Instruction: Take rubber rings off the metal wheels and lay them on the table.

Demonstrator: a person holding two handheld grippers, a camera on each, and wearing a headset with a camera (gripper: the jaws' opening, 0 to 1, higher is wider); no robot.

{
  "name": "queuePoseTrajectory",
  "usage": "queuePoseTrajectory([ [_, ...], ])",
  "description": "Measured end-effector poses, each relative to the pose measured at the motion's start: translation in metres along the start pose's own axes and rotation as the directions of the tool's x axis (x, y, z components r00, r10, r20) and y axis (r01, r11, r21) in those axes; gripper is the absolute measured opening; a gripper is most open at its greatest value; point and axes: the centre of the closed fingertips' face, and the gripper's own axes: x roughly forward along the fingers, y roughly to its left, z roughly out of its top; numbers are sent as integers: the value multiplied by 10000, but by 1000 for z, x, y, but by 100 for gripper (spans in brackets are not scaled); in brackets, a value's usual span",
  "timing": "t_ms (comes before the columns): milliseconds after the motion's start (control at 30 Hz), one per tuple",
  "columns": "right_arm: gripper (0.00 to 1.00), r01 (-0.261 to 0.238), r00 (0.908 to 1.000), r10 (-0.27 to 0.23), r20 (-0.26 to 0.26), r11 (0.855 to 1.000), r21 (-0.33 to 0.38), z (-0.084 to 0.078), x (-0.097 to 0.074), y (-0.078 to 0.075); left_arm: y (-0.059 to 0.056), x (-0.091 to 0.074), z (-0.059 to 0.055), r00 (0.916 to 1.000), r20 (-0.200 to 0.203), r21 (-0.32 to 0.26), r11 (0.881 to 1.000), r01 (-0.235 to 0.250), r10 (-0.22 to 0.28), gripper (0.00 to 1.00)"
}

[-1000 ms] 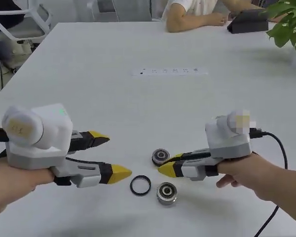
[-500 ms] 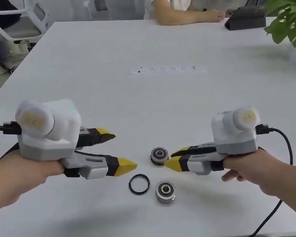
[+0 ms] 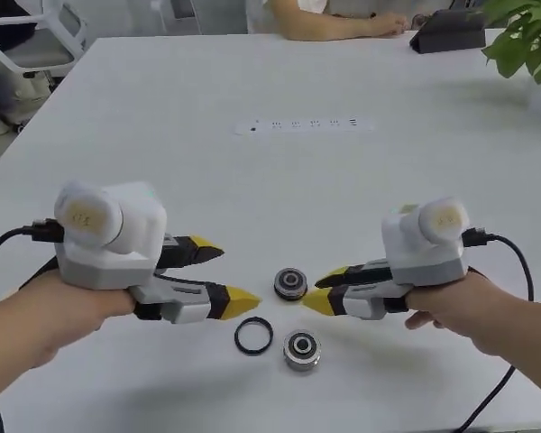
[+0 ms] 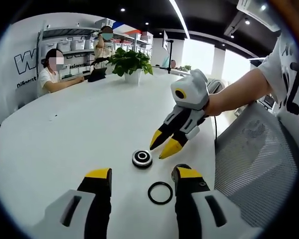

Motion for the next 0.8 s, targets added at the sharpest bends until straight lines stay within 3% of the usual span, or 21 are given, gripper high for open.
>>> queuePoseTrajectory([
  [433, 20, 104, 9998, -112, -150, 9987, -499, -1, 7, -4, 1, 15, -4, 9998, -109, -204, 9997, 133, -135, 44],
  [800, 19, 185, 9997, -196, -142, 9969, -768, -2, 11, -8, 9, 31, -7, 9997, -166, -300, 9994, 157, -162, 41],
])
